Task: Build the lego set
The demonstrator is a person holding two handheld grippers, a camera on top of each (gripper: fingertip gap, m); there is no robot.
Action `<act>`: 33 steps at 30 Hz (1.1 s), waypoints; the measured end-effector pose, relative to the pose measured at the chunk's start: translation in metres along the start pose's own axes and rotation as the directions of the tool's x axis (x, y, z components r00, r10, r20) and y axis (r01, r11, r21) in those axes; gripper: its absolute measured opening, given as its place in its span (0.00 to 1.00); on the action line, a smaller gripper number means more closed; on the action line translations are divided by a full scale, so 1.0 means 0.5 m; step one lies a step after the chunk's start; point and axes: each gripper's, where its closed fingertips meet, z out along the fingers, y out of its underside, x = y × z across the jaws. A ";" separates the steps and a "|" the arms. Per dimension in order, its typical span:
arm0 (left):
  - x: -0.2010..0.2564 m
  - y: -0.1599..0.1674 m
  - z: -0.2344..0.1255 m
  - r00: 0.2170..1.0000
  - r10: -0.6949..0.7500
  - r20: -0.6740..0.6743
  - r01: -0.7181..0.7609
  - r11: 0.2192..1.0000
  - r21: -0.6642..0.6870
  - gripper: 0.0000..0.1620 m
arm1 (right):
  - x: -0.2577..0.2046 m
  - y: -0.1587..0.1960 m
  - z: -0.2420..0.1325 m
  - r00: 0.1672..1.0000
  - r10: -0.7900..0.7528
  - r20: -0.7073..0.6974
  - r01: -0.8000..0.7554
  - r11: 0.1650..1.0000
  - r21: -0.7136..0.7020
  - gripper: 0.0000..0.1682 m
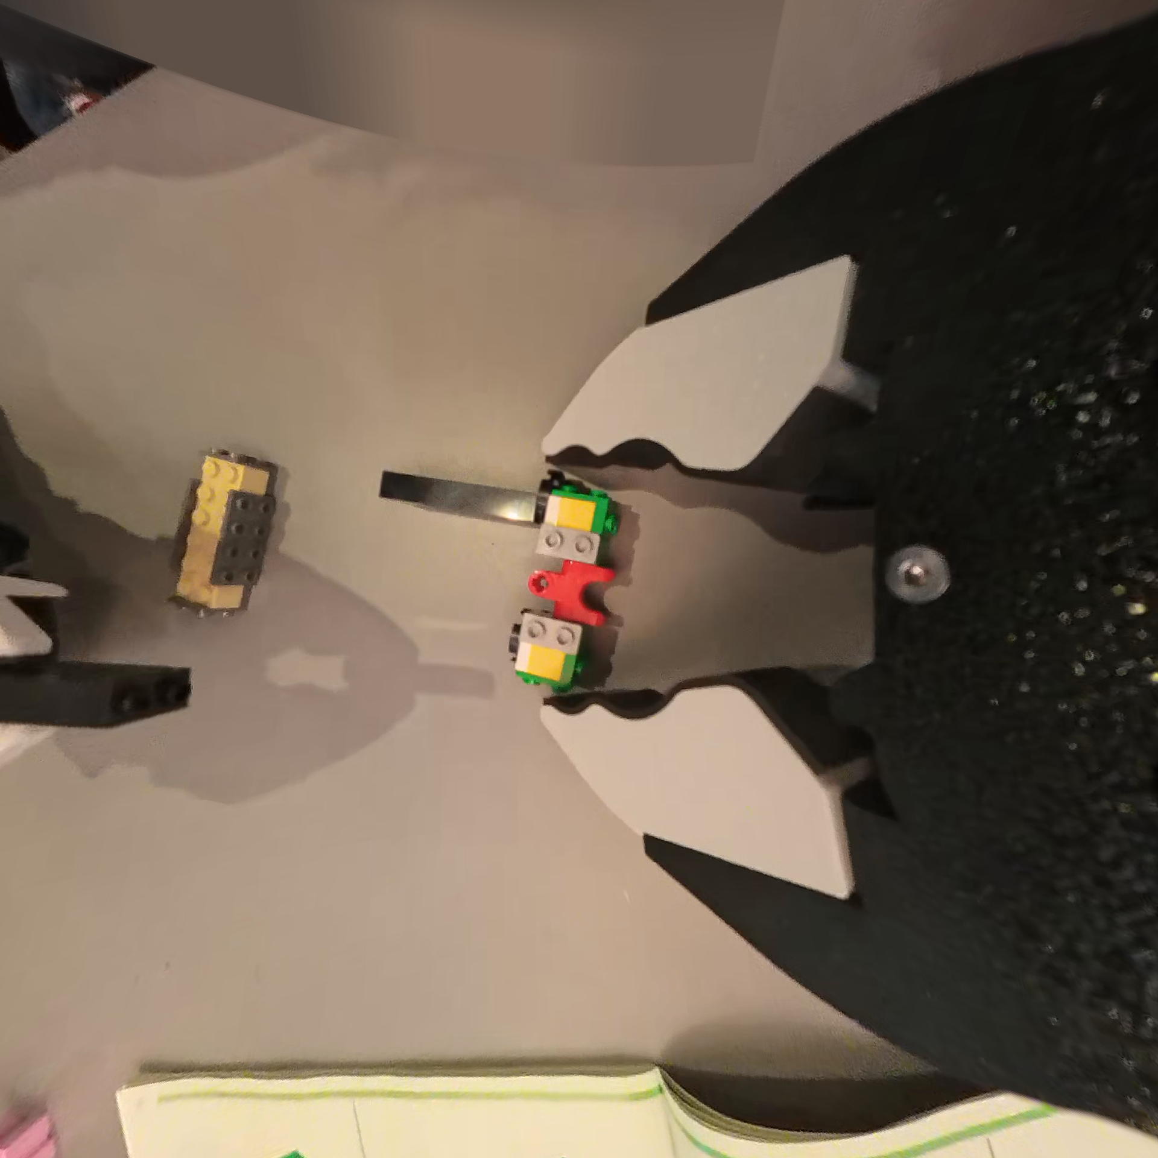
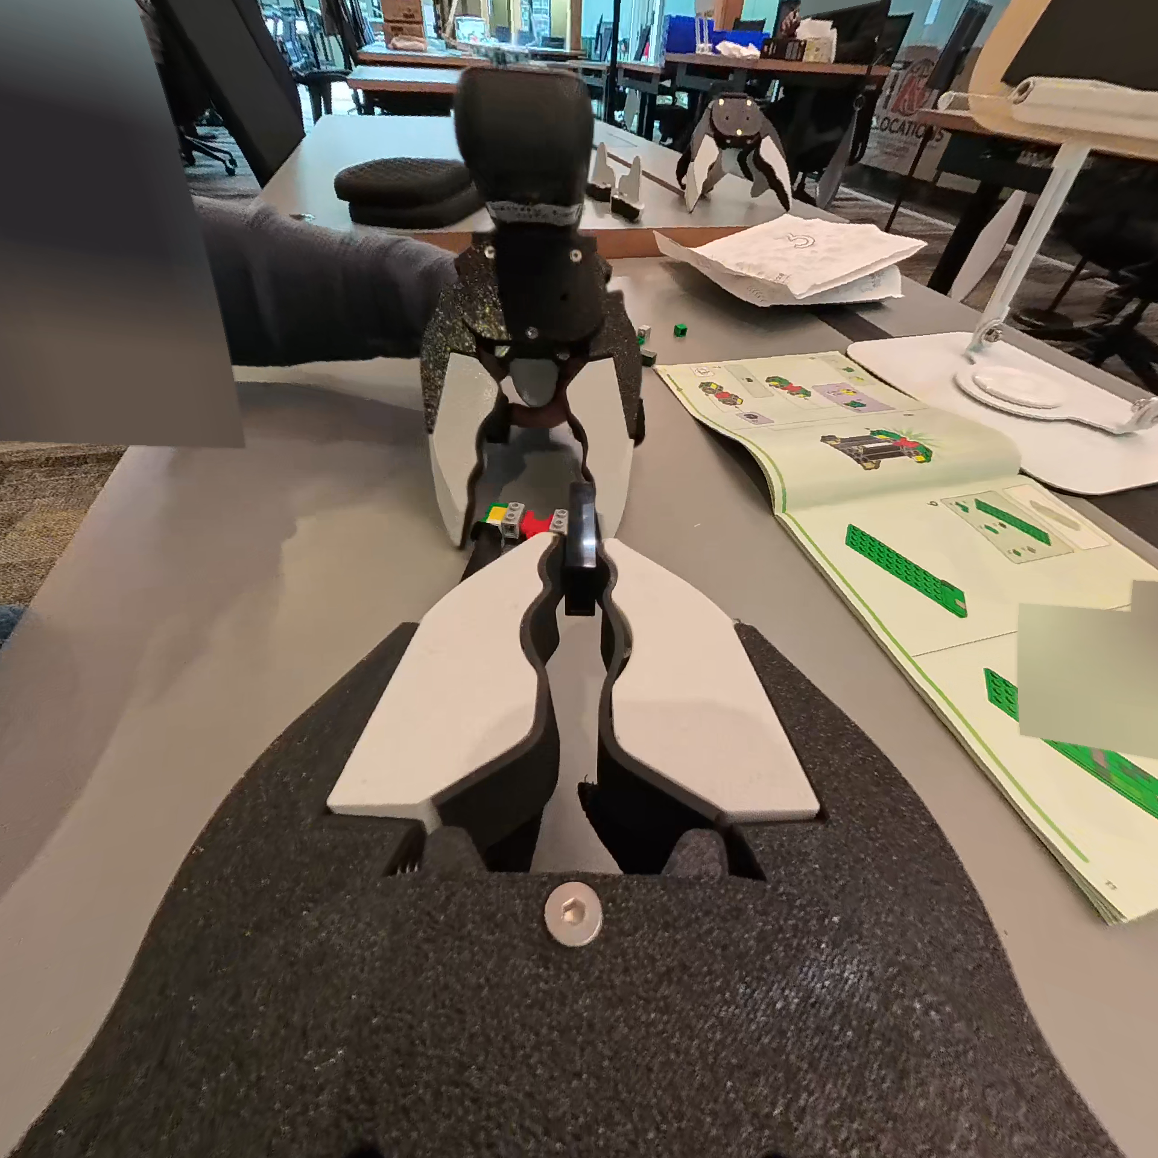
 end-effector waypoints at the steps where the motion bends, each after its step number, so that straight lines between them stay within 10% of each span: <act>1: -0.001 0.000 0.000 1.000 0.000 0.001 0.000 1.000 0.012 0.42 | 0.000 0.002 0.001 1.000 0.001 0.000 -0.001 1.000 -0.004 0.05; 17: -0.019 -0.107 -0.056 0.952 -0.066 0.300 -0.036 0.946 0.322 0.40 | 0.000 -0.025 0.012 0.993 -0.100 0.063 0.104 0.992 -0.072 0.05; 33: -0.011 -0.117 -0.028 0.930 -0.242 0.277 0.116 0.907 0.406 0.40 | -0.002 0.000 0.033 0.962 -0.031 0.273 0.045 0.998 -0.047 0.05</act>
